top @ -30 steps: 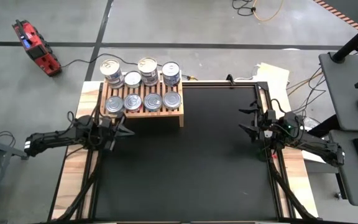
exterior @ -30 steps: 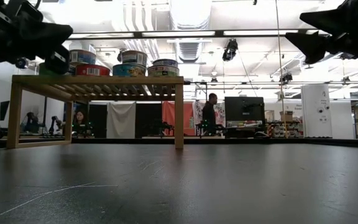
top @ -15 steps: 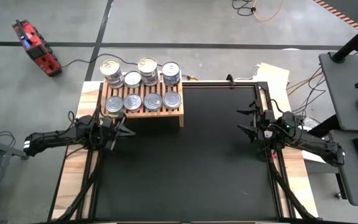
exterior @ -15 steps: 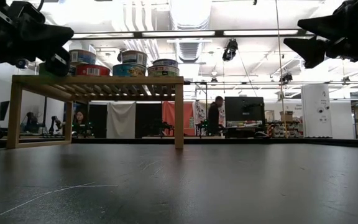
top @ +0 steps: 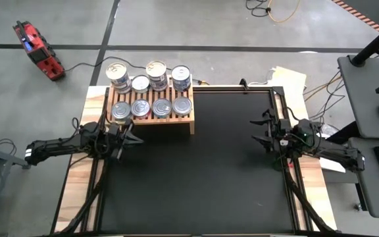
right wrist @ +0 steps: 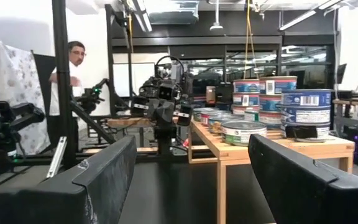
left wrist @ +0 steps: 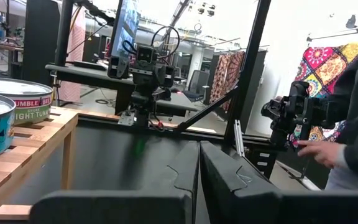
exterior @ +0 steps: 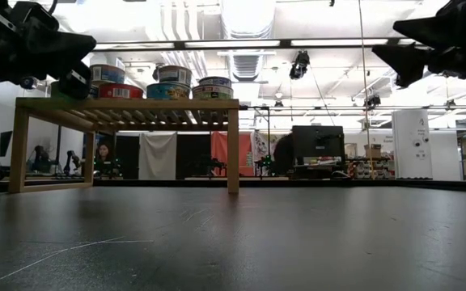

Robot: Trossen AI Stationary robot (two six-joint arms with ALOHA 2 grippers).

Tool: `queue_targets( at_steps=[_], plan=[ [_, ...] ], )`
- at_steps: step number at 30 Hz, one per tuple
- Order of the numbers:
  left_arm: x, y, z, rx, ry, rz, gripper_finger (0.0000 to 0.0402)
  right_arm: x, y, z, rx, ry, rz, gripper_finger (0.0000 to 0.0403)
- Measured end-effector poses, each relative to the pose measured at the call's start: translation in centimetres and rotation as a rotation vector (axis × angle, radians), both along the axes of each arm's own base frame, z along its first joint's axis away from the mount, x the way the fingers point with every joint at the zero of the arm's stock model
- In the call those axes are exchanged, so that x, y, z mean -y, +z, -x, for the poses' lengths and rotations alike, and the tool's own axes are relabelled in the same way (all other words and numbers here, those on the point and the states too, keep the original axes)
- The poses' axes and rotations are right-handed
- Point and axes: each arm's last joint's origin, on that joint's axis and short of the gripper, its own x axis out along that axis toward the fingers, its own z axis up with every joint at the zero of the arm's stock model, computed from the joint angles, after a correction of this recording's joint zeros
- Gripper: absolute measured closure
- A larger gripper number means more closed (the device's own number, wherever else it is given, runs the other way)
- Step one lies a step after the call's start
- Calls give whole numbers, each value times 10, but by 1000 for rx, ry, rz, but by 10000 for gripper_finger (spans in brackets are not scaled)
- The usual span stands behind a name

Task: Stack canned seafood by type on shelf
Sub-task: Return to Home Position

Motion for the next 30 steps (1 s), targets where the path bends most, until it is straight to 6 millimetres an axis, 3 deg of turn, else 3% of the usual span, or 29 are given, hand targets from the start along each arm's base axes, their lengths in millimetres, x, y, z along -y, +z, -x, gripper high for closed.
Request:
queue_targets(
  at_steps=[11,14,17,20,25,30],
  plan=[
    [0,0,0,-2,0,0,401,-14,-5,-3,-59,187,-144,91],
    [0,0,0,-2,0,0,401,-18,-6,-4,-73,226,-123,83],
    [0,0,0,-2,0,0,401,-22,-10,-5,-102,226,21,75],
    [0,0,0,-1,0,0,401,-25,-17,-6,-159,126,110,69],
    [0,0,0,-2,0,0,402,-22,-20,-6,-209,-162,26,62],
    [0,0,0,-3,0,0,401,-22,-20,-6,-208,-189,30,60]
  ],
)
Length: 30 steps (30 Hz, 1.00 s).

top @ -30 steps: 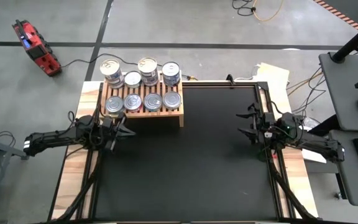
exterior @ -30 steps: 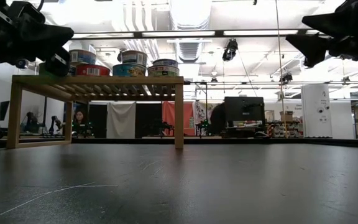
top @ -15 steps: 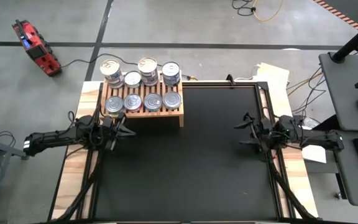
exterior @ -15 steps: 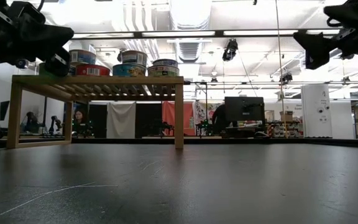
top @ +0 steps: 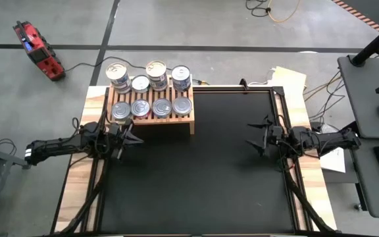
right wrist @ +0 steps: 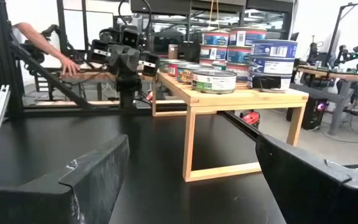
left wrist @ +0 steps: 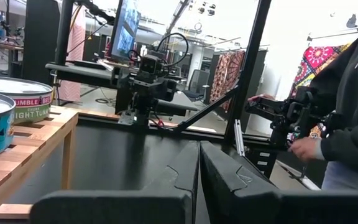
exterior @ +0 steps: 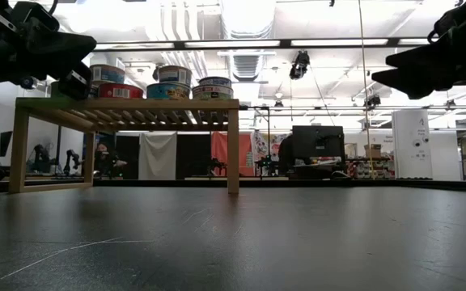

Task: Stack canned seafood by type on shelf
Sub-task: Return to Home Position

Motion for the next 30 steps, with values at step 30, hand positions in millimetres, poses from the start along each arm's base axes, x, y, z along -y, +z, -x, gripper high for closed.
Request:
queue_targets(
  at_steps=[30],
  plan=[
    [0,-1,-1,-7,0,1,401,0,-1,-1,-20,-8,49,60]
  ],
)
